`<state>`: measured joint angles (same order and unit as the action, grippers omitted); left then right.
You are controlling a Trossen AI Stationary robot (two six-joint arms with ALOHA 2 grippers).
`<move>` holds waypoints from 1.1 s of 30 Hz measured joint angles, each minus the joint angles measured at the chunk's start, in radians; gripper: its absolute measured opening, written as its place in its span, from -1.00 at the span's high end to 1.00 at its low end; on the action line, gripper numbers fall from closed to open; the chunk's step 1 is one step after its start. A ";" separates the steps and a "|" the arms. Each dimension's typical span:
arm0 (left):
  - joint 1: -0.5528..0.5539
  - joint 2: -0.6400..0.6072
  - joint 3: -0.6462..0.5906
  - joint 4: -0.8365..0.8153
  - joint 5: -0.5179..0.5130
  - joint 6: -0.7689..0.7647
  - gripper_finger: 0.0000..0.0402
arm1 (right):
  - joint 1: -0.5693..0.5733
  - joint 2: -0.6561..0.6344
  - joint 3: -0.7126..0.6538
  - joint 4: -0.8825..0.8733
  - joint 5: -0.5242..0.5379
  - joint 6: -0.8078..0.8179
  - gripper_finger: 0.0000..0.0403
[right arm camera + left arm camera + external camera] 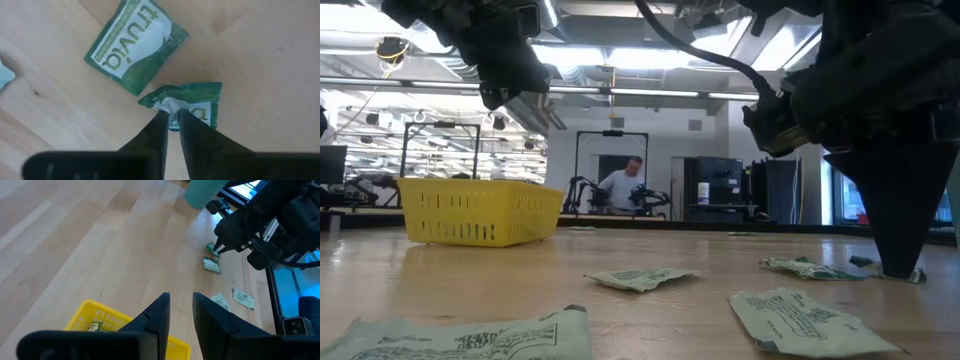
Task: Pick and place Stevia / Truvia into bins
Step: Put the green packet into the yellow bin
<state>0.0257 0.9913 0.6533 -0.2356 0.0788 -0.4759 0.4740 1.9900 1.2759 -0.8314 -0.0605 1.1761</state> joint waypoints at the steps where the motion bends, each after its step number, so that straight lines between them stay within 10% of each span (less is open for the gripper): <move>1: 0.000 0.000 0.000 0.000 -0.001 0.000 0.62 | 0.000 0.001 0.000 -0.001 0.000 0.000 0.78; 14: 0.000 0.000 0.000 0.003 -0.007 0.007 0.61 | 0.000 0.016 0.121 -0.092 0.001 -0.060 0.96; 33: -0.180 0.228 -0.001 0.504 0.025 0.629 0.22 | -0.099 0.007 0.634 -0.052 0.301 -0.598 0.97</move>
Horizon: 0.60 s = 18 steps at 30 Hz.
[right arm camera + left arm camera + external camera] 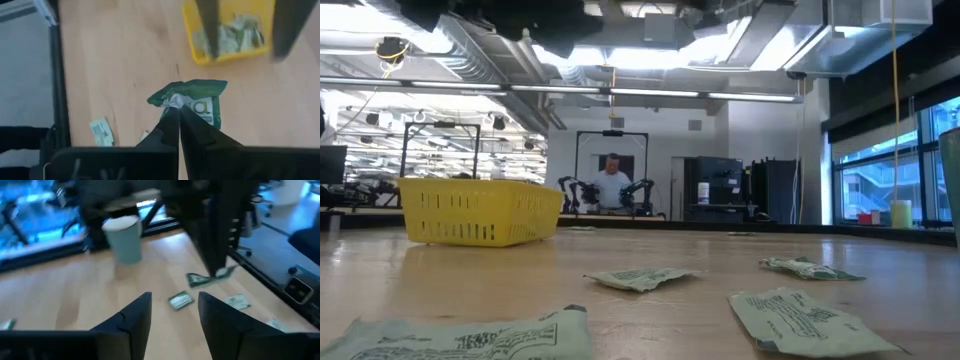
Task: Pick and place Stevia / Truvia into bins
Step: Put the green packet into the yellow bin
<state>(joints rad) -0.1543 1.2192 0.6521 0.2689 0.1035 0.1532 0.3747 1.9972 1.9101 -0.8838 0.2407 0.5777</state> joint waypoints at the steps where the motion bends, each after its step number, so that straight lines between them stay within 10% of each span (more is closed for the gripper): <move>1: -0.015 0.005 0.000 0.011 -0.005 0.030 0.21 | 0.000 0.000 0.015 -0.001 0.003 -0.016 0.97; 18: -0.144 0.006 0.000 0.102 -0.132 0.429 0.28 | -0.023 -0.001 0.054 0.049 -0.058 -0.015 0.97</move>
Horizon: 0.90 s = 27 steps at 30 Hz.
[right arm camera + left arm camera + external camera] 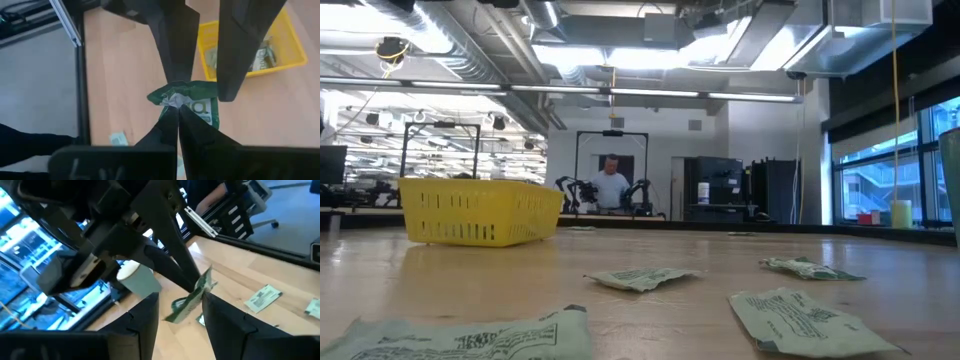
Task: Pick and place Stevia / Truvia into bins
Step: Put the green packet into the yellow bin
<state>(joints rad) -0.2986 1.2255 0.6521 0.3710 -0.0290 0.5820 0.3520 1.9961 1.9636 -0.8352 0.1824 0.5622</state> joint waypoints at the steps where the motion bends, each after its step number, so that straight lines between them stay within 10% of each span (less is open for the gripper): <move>1: -0.005 0.000 0.000 0.001 -0.011 0.019 0.28 | -0.002 0.000 0.000 0.002 -0.009 0.008 0.97; 27: -0.042 -0.002 0.000 -0.004 -0.032 0.138 0.79 | -0.009 0.000 0.000 0.007 -0.026 0.005 0.97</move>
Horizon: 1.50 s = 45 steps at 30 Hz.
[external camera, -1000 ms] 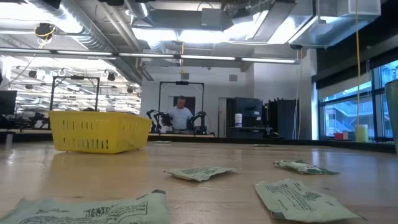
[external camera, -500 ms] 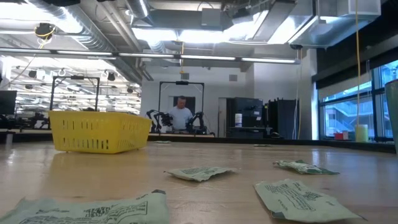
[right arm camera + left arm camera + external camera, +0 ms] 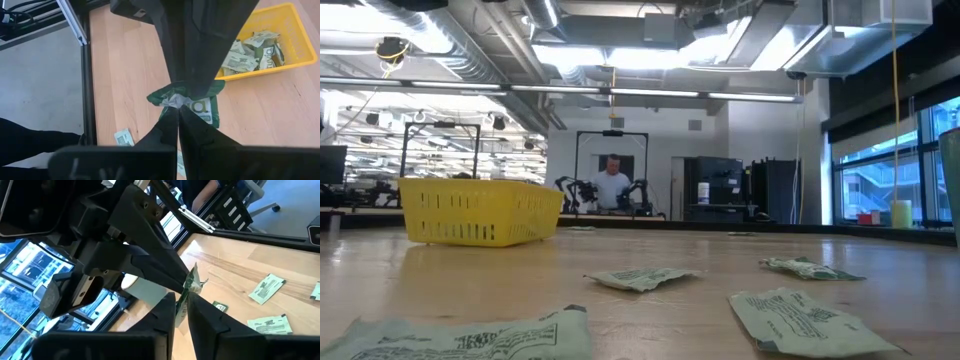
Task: Pick and place Stevia / Truvia into bins
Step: Put the green packet into the yellow bin
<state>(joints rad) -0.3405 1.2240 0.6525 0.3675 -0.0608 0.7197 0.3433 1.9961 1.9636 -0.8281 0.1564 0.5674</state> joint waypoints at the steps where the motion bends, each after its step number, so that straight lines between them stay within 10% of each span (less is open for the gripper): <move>1: 0.000 0.000 0.000 -0.001 0.000 0.000 0.79 | -0.001 0.000 0.000 0.000 0.000 0.000 0.97; 23: 0.000 -0.007 0.001 -0.058 -0.027 -0.128 0.98 | -0.001 0.000 0.000 -0.040 0.001 0.012 0.73; 31: 0.036 -0.097 0.001 -0.260 -0.053 -0.436 0.98 | 0.009 0.000 0.000 -0.286 0.082 0.134 0.40; 45: 0.200 -0.141 -0.003 -0.832 -0.053 -0.985 0.98 | 0.036 -0.001 -0.072 -0.283 0.175 0.108 0.38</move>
<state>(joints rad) -0.1407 1.0826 0.6496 -0.4643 -0.1137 -0.2652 0.3790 1.9953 1.8920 -1.1107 0.3314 0.6755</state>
